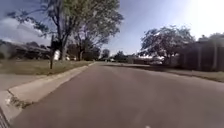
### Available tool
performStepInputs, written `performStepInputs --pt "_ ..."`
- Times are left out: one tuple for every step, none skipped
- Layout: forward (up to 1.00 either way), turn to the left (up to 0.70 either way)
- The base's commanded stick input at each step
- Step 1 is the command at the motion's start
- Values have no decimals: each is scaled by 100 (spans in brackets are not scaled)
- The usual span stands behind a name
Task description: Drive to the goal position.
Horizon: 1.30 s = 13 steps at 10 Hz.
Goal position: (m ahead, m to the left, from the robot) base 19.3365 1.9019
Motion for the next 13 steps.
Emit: performStepInputs --pt "100 0" --pt "100 5" --pt "100 23" --pt "100 33" --pt "100 34" --pt "100 31" --pt "100 20" --pt "100 1" --pt "100 4" --pt "100 10" --pt "100 25" --pt "100 25" --pt "100 9"
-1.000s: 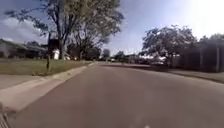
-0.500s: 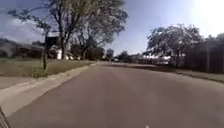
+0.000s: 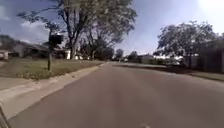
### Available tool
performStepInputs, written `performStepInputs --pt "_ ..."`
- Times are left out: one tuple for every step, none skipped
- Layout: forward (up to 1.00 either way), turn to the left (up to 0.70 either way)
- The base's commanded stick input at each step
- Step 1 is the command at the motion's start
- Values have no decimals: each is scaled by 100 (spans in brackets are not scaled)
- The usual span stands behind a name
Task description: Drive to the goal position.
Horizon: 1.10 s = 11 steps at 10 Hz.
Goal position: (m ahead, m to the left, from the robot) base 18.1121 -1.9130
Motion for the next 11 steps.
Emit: performStepInputs --pt "100 3" --pt "100 2" --pt "100 3" --pt "100 2" --pt "100 2" --pt "100 2" --pt "100 1" --pt "100 0" --pt "100 2" --pt "100 2" --pt "100 2"
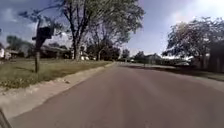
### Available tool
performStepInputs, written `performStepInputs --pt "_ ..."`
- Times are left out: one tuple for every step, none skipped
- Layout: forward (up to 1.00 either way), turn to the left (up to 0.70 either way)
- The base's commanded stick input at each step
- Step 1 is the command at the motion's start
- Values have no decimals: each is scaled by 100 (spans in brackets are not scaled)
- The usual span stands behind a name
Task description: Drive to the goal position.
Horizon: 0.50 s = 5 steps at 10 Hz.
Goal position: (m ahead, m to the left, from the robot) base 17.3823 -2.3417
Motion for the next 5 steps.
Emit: performStepInputs --pt "100 -11" --pt "100 -34" --pt "100 -34" --pt "100 -4" --pt "100 0"
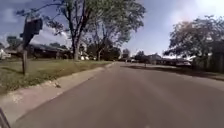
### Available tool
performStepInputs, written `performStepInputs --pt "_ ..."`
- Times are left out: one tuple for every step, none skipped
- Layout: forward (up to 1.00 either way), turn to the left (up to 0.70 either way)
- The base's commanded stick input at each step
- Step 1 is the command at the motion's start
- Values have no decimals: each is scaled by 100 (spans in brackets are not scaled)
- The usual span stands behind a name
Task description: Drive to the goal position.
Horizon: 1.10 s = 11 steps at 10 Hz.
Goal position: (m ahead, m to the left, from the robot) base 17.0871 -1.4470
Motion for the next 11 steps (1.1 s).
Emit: performStepInputs --pt "100 0" --pt "100 0" --pt "100 0" --pt "100 0" --pt "100 0" --pt "100 0" --pt "100 0" --pt "100 0" --pt "100 0" --pt "100 0" --pt "100 0"
